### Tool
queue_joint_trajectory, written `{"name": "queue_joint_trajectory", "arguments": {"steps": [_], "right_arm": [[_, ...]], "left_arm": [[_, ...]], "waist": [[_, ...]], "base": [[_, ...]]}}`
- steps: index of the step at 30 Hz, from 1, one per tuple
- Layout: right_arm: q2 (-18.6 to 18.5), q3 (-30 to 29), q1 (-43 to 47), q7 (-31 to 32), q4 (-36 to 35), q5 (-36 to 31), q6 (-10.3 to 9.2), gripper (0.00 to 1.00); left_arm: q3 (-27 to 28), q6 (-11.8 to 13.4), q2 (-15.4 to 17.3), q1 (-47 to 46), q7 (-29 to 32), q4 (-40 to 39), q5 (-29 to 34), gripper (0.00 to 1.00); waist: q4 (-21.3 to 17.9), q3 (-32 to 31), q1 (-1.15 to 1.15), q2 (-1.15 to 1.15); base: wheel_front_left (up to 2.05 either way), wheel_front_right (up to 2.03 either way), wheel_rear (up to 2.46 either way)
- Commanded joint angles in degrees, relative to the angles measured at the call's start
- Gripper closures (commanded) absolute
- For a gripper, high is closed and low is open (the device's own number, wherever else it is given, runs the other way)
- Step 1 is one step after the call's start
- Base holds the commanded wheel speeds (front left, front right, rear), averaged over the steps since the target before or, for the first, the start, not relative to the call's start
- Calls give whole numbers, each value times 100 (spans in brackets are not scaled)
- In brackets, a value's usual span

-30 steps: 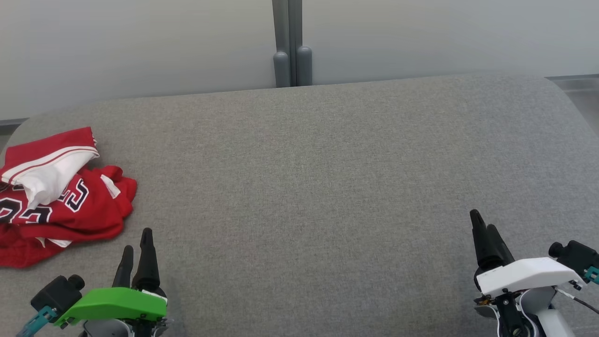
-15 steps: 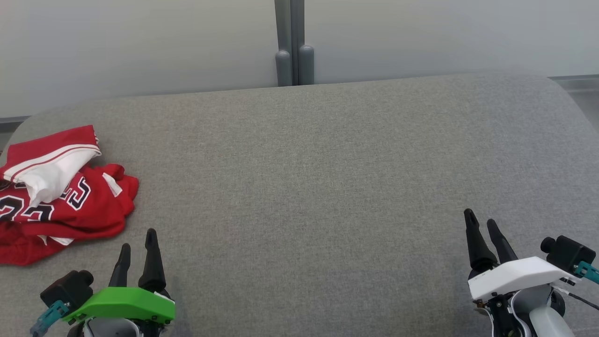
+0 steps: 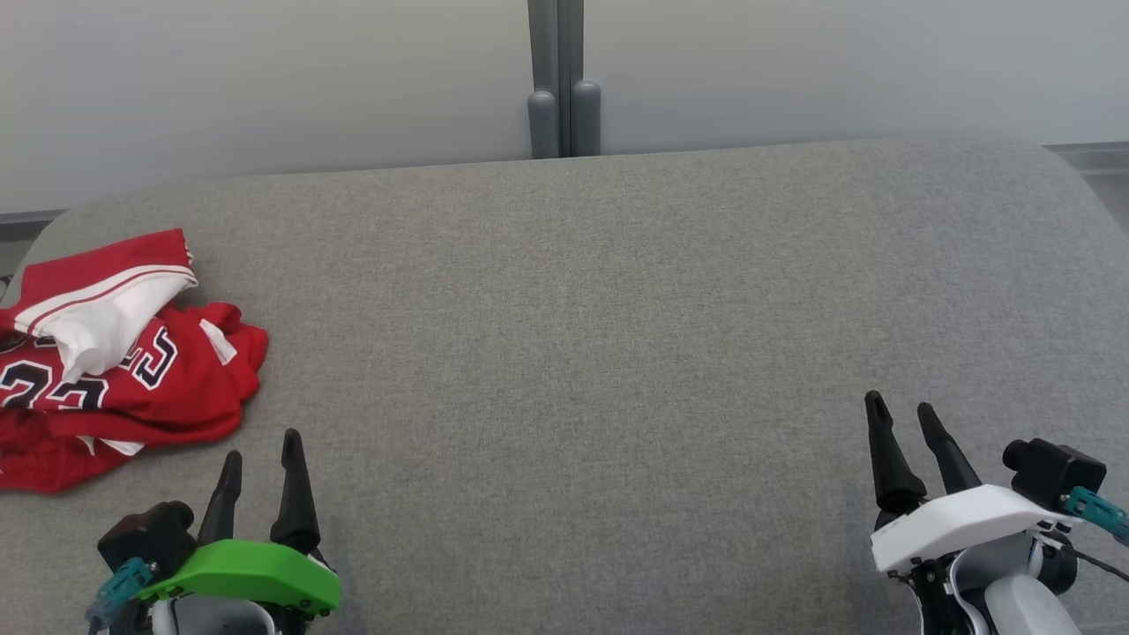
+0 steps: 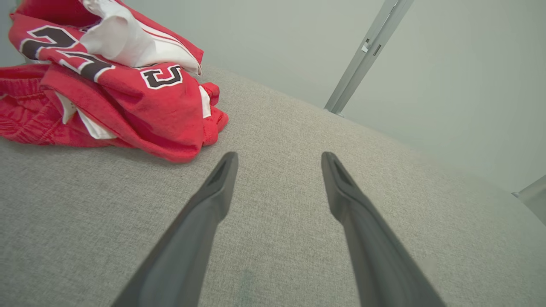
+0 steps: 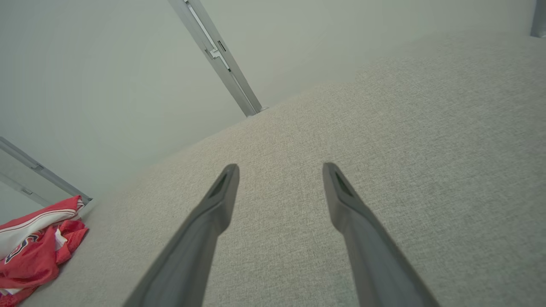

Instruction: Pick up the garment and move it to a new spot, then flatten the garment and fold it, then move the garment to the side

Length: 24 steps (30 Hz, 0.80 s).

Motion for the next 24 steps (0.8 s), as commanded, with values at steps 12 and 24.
{"name": "queue_joint_trajectory", "arguments": {"steps": [12,24], "right_arm": [[-81,69,-60,-221,-10,-812,3,0],[-90,124,-58,-386,43,-1497,3,0]], "left_arm": [[-100,98,80,-91,-207,-11,785,0],[-193,148,103,-94,-369,35,1477,0]], "waist": [[-21,15,0,0],[-15,28,0,0]], "base": [[0,0,0],[0,0,0]]}}
